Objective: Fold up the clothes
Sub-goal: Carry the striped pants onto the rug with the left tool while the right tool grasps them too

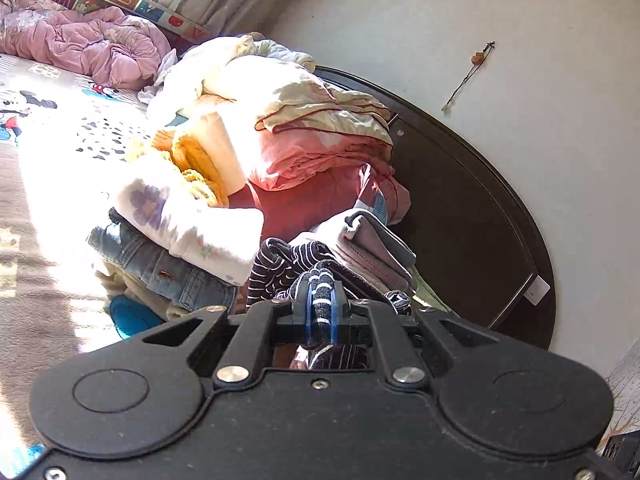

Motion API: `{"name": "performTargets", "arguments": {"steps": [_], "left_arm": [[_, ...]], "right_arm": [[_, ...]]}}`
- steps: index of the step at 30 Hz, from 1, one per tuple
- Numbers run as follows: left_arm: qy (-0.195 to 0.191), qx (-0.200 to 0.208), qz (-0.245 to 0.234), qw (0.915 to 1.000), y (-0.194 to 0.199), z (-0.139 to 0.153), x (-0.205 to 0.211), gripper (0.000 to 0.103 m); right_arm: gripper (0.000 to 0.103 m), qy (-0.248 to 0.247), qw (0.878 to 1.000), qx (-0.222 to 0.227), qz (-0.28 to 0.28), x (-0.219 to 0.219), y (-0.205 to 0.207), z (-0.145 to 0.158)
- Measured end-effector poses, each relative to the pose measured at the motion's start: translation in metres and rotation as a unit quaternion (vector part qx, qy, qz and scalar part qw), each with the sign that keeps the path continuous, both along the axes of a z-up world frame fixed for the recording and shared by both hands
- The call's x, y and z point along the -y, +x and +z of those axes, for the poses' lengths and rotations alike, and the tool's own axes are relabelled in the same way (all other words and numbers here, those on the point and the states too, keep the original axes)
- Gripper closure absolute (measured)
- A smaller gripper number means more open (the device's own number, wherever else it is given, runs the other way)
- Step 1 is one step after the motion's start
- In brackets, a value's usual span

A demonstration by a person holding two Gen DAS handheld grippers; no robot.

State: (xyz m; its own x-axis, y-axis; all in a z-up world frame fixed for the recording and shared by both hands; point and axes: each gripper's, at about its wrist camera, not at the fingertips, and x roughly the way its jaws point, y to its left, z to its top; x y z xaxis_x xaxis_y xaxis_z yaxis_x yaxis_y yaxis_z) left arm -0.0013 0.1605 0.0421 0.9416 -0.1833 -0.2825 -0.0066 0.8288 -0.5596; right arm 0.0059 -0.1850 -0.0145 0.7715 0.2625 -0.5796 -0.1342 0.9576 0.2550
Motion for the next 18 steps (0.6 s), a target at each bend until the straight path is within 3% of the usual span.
{"name": "performTargets", "arguments": {"steps": [6,12,18], "left_arm": [[0.03,0.013,0.079,0.9964,-0.06,0.026,-0.056,0.098],[0.04,-0.023,0.17,0.9844,-0.135,0.012,-0.112,0.098],[0.038,-0.04,0.239,0.9695,-0.221,-0.003,-0.138,0.097]], "right_arm": [[0.001,-0.003,0.999,0.003,0.044,-0.026,-0.017,0.003],[0.001,0.01,0.996,-0.008,0.087,-0.052,-0.03,-0.006],[0.001,0.041,0.988,-0.014,0.15,-0.089,-0.045,-0.006]]}}
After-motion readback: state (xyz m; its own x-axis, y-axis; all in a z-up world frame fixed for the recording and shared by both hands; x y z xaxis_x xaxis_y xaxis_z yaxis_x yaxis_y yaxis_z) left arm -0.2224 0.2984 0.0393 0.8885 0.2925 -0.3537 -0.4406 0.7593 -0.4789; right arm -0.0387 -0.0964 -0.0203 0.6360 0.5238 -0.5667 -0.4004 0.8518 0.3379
